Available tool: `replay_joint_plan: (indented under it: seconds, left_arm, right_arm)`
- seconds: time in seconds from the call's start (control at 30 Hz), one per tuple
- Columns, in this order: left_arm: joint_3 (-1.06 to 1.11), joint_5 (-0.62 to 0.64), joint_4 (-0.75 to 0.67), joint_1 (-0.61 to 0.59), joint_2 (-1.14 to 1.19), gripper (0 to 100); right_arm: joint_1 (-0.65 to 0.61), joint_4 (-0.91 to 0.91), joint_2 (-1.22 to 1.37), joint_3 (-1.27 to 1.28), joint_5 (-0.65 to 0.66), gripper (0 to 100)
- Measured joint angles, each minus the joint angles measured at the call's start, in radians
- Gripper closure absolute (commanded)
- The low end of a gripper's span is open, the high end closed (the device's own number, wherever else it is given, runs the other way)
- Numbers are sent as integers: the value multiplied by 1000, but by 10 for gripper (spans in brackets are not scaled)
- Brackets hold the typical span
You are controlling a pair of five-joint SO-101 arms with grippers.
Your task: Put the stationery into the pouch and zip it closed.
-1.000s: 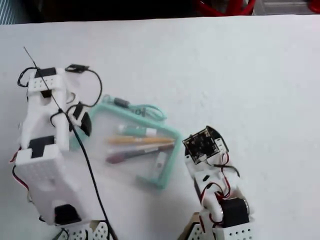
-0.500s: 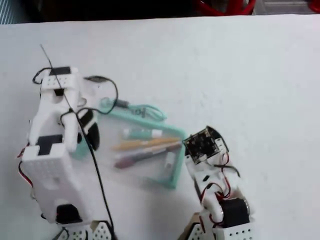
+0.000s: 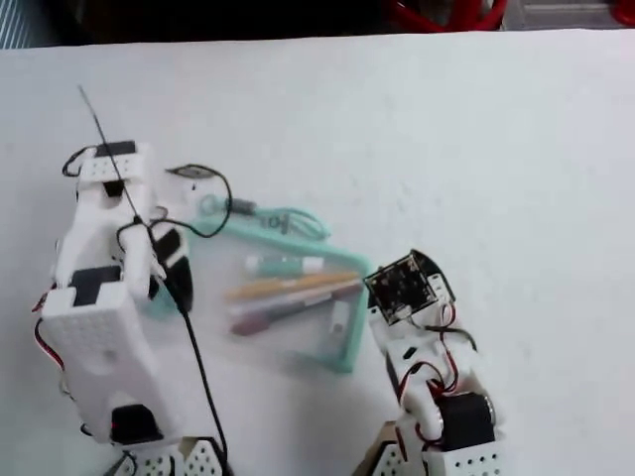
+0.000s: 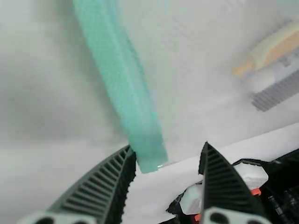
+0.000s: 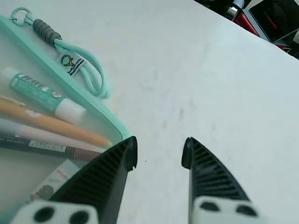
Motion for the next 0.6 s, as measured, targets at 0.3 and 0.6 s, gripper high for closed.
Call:
replay_joint_plan:
  seconds: [0.3,0.6]
  left_arm:
    - [8,3,2,81,0,948]
    - [-26,58,14,138,-3,976]
  right_arm:
    - [0,0,0,0,2,840]
    - [0,0,0,0,2,840]
